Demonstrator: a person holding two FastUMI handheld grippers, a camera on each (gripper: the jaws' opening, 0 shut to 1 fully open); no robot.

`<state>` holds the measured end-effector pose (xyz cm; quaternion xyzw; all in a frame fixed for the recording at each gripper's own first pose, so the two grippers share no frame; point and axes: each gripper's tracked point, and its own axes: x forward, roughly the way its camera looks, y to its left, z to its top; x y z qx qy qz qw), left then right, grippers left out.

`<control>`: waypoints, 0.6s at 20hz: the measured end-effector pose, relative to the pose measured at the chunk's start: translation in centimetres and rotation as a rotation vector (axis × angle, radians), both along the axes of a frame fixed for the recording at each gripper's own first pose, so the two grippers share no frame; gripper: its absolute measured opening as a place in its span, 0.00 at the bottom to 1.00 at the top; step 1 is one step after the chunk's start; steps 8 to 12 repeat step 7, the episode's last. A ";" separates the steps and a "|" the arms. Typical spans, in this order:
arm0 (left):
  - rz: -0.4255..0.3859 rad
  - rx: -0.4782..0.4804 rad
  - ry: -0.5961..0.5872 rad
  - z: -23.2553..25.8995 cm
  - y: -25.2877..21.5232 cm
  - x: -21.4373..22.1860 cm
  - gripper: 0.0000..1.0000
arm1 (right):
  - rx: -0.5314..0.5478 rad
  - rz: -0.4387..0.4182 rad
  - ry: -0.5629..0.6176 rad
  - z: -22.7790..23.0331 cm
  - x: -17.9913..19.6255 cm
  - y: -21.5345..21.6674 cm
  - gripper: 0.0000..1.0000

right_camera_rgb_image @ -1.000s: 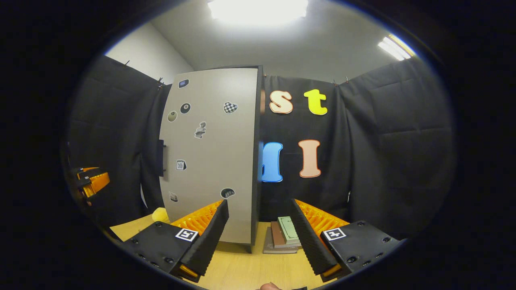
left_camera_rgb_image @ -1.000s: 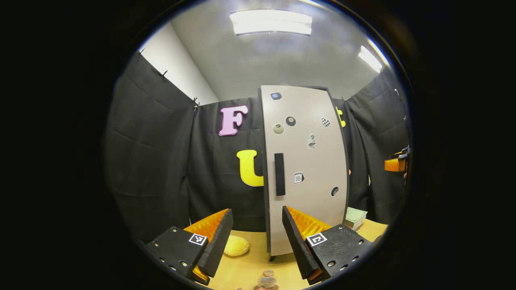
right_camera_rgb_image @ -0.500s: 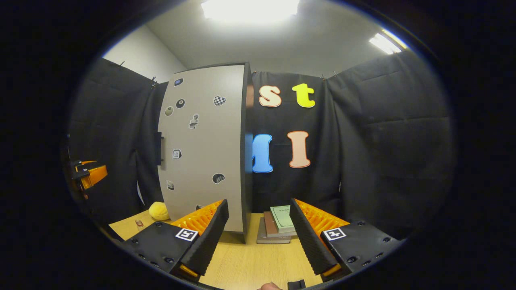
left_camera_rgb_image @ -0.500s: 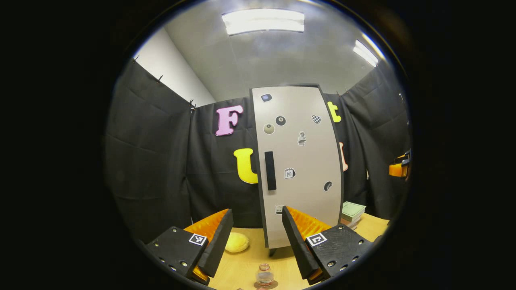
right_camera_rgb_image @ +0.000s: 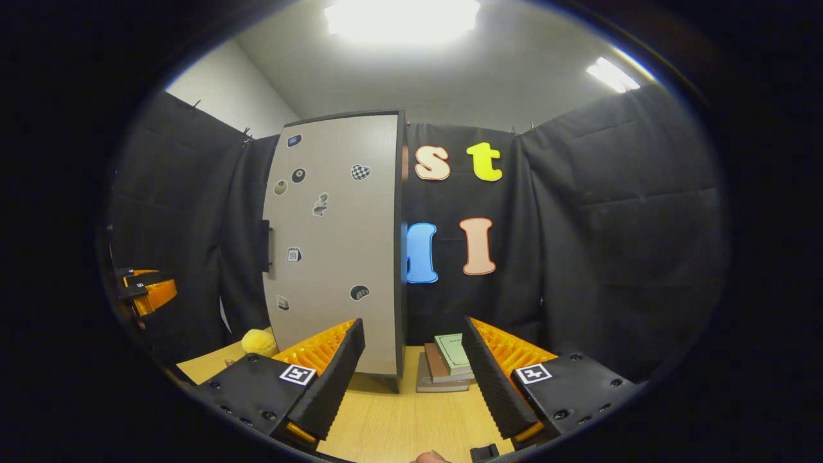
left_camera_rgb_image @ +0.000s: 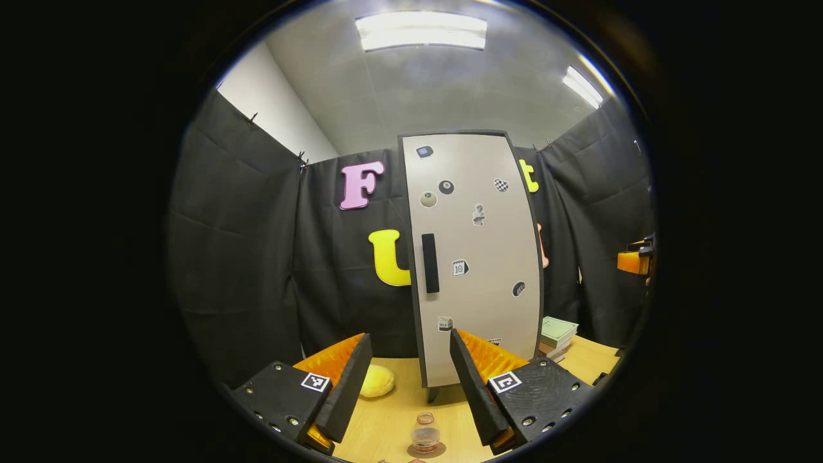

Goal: Open the cabinet door with the right hand, grasp the bottle in the cabinet with the left hand and place it on the coaster, then close the cabinet door with the right hand.

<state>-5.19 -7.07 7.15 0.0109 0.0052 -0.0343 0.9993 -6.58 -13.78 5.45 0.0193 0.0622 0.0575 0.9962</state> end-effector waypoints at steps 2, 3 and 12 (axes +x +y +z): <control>0.003 -0.002 0.000 0.1 0.4 -0.2 0.71 | -0.004 -0.001 0.001 0.1 -0.4 0.1 0.97; 0.003 -0.002 0.001 0.0 0.6 -0.5 0.71 | -0.006 -0.001 0.002 0.1 -0.5 0.2 0.96; 0.007 -0.003 0.003 0.1 1.1 -0.8 0.71 | -0.010 -0.003 0.007 0.0 -0.9 0.4 0.96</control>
